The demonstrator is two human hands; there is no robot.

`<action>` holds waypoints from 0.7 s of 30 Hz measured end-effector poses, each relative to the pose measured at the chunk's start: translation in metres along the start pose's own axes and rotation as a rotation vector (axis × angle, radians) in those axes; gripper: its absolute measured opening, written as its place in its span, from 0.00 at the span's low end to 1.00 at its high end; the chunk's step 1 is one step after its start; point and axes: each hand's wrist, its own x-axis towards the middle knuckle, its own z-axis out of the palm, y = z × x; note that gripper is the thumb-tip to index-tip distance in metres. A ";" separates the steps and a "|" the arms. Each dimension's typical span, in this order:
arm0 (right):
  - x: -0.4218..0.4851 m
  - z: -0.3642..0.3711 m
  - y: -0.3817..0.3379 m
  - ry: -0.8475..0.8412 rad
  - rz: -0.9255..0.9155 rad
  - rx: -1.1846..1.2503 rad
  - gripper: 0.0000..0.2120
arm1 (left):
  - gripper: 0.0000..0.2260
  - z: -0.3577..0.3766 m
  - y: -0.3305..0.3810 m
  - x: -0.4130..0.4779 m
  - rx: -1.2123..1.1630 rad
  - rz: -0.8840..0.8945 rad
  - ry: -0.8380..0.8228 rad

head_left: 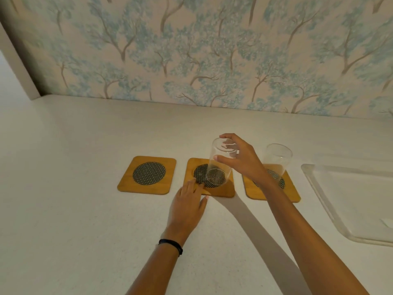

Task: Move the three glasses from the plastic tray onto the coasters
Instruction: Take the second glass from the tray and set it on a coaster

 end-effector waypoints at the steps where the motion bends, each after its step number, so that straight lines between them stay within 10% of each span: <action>1: 0.003 0.006 0.001 0.019 0.004 -0.002 0.26 | 0.19 0.000 0.000 0.000 -0.001 -0.001 0.001; 21: 0.018 0.039 0.007 0.004 0.026 -0.116 0.26 | 0.19 0.004 -0.003 0.000 0.034 -0.017 -0.016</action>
